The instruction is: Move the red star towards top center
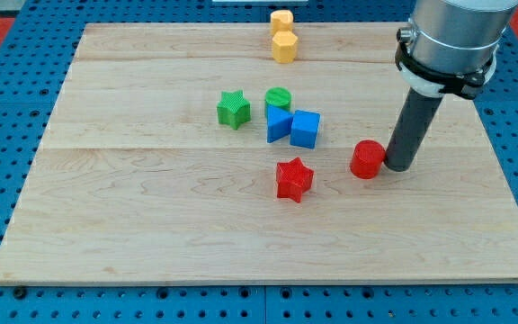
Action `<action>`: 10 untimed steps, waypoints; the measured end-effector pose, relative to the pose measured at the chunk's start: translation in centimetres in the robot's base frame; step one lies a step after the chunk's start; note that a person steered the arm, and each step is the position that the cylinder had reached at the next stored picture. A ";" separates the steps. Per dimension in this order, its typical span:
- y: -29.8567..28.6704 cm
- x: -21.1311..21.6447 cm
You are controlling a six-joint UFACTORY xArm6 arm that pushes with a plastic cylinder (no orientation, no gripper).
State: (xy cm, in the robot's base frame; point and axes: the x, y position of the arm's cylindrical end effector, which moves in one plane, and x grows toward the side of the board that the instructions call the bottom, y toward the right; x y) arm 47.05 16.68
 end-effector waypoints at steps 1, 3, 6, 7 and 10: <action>1.3 -1.2; -3.0 3.1; -10.3 4.6; -11.2 3.3; -24.2 -0.1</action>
State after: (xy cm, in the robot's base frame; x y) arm 46.98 -7.47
